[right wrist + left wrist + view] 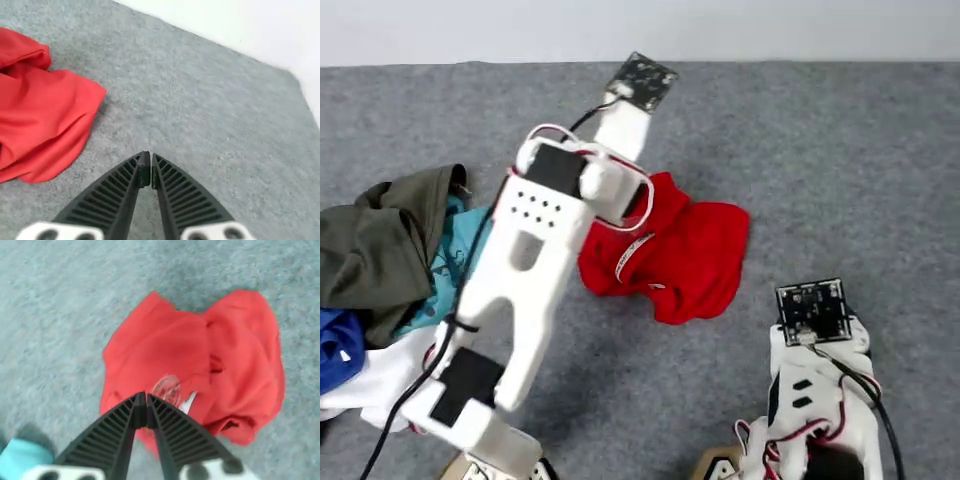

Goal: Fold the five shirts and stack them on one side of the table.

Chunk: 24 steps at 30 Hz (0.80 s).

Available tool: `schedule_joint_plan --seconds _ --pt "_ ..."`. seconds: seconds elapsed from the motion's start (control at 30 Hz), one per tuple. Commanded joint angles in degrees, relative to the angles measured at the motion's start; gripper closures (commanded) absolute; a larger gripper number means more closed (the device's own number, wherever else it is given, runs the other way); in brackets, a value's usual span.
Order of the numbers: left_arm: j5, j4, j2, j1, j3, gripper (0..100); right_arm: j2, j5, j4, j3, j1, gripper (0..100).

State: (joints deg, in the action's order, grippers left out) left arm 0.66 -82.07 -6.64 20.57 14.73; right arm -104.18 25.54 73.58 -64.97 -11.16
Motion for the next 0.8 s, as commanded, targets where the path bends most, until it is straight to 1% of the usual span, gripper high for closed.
schedule_joint_plan --seconds 0.0,0.13,0.23,0.37,0.53,0.63,0.77 --pt "-0.62 1.49 -1.23 1.76 4.26 99 0.57 0.79 2.42 5.1 -1.45 97.3" --pt "-0.62 1.58 -2.99 3.43 4.97 99 0.57 0.97 4.0 6.86 -4.62 97.4" --pt "-0.62 2.46 -4.4 3.69 4.97 99 0.84 3.25 3.21 6.86 -6.11 97.4" --pt "-0.62 3.78 -6.68 3.43 4.97 99 5.05 3.52 -1.71 8.44 -6.37 97.4" --pt "-0.62 4.04 -9.05 3.69 4.97 99 18.15 2.2 -7.34 16.97 -6.2 97.3" --pt "-0.62 4.04 -10.2 3.69 5.41 99 27.82 -1.05 -5.76 24.09 -6.11 97.3" --pt "-0.62 4.04 -11.69 3.6 7.78 99 37.49 -4.4 -1.89 29.45 -5.93 97.3"
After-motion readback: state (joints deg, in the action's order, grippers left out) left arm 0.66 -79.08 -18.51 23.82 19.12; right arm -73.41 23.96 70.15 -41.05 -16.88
